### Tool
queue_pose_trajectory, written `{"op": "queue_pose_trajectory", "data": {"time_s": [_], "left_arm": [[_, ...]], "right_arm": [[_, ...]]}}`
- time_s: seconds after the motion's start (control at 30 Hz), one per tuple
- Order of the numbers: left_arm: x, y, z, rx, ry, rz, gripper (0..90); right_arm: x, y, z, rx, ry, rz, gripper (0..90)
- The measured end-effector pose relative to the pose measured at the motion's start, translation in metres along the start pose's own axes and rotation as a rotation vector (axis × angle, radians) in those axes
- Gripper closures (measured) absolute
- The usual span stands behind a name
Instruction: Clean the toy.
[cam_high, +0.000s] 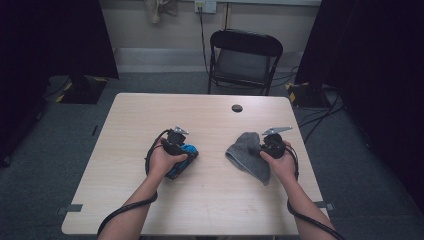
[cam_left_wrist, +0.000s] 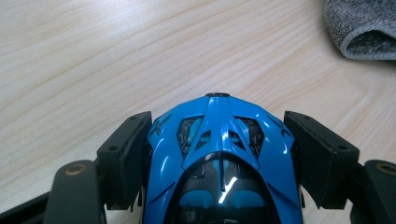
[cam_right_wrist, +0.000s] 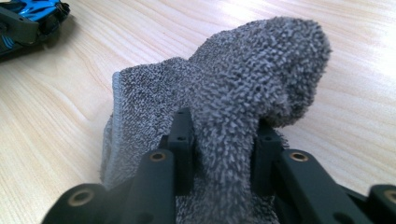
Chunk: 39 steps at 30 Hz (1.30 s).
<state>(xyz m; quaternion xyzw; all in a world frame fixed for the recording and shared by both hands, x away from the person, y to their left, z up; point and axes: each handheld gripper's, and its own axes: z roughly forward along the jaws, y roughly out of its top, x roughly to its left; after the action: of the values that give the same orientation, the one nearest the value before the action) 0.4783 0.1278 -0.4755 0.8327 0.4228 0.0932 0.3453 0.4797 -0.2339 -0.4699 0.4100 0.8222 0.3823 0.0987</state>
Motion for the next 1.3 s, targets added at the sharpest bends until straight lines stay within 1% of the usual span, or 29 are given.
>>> {"op": "queue_pose_trajectory", "data": {"time_s": [0.03, 0.13, 0.2, 0.27, 0.33, 0.47, 0.5, 0.53, 0.57, 0.63, 0.77, 0.83, 0.9, 0.97, 1.03, 1.07, 1.17, 1.23, 1.3], "left_arm": [[-0.001, 0.0, 0.001, 0.01, 0.006, 0.007, 26.1], [-0.001, 0.001, 0.002, 0.011, 0.007, 0.006, 26.0], [-0.001, 0.001, 0.002, 0.011, 0.012, 0.004, 26.0], [-0.002, 0.001, 0.003, 0.013, 0.015, 0.002, 25.9], [-0.002, 0.001, 0.003, 0.016, 0.018, 0.01, 25.8], [-0.003, 0.0, 0.003, 0.019, 0.02, 0.014, 25.6], [-0.003, 0.0, 0.003, 0.017, 0.017, 0.009, 25.5], [-0.003, -0.001, 0.003, 0.027, 0.011, 0.004, 25.2], [-0.003, 0.0, 0.003, 0.04, 0.019, -0.004, 25.0], [-0.003, 0.0, 0.003, 0.024, 0.016, -0.015, 24.9], [-0.002, 0.001, 0.0, 0.019, 0.001, -0.044, 23.8], [-0.002, 0.0, -0.002, 0.017, -0.004, -0.044, 23.2], [-0.002, 0.001, -0.005, 0.004, -0.004, -0.044, 22.3], [-0.003, 0.002, -0.009, -0.001, -0.006, -0.042, 21.5], [-0.002, 0.002, -0.012, 0.001, -0.007, -0.04, 21.4], [-0.002, 0.002, -0.013, -0.005, -0.007, -0.046, 21.4], [-0.002, 0.003, -0.019, -0.015, -0.018, -0.04, 22.0], [-0.002, 0.004, -0.023, -0.025, -0.016, -0.038, 22.5], [-0.001, 0.004, -0.028, -0.029, -0.024, -0.041, 22.3]], "right_arm": [[0.0, 0.0, 0.0, 0.001, -0.005, 0.002, 65.2], [0.0, 0.0, 0.0, -0.003, -0.025, 0.004, 57.9], [0.001, 0.0, 0.0, -0.001, -0.043, 0.0, 48.5], [0.001, 0.0, -0.001, -0.011, -0.056, -0.009, 43.4], [0.001, 0.0, -0.001, -0.016, -0.071, -0.007, 33.1], [0.002, -0.001, -0.003, -0.026, -0.083, -0.013, 26.9], [0.002, -0.001, -0.003, -0.023, -0.083, -0.015, 26.8], [0.002, 0.0, -0.004, -0.023, -0.085, -0.021, 26.7], [0.003, 0.0, -0.005, -0.025, -0.085, -0.024, 26.7], [0.003, 0.001, -0.007, -0.027, -0.084, -0.027, 26.3], [0.004, 0.001, -0.011, -0.031, -0.08, -0.028, 25.5], [0.004, 0.001, -0.013, -0.034, -0.076, -0.028, 24.7], [0.004, 0.0, -0.015, -0.042, -0.071, -0.021, 22.4], [0.005, 0.0, -0.017, -0.044, -0.057, -0.001, 22.3], [0.005, 0.0, -0.019, -0.042, -0.047, 0.001, 22.0], [0.006, 0.0, -0.019, -0.043, -0.049, -0.002, 21.4], [0.007, 0.0, -0.022, -0.045, -0.052, -0.004, 20.2], [0.008, 0.0, -0.023, -0.039, -0.055, -0.009, 19.3], [0.009, 0.0, -0.025, -0.034, -0.059, -0.008, 18.9]]}}
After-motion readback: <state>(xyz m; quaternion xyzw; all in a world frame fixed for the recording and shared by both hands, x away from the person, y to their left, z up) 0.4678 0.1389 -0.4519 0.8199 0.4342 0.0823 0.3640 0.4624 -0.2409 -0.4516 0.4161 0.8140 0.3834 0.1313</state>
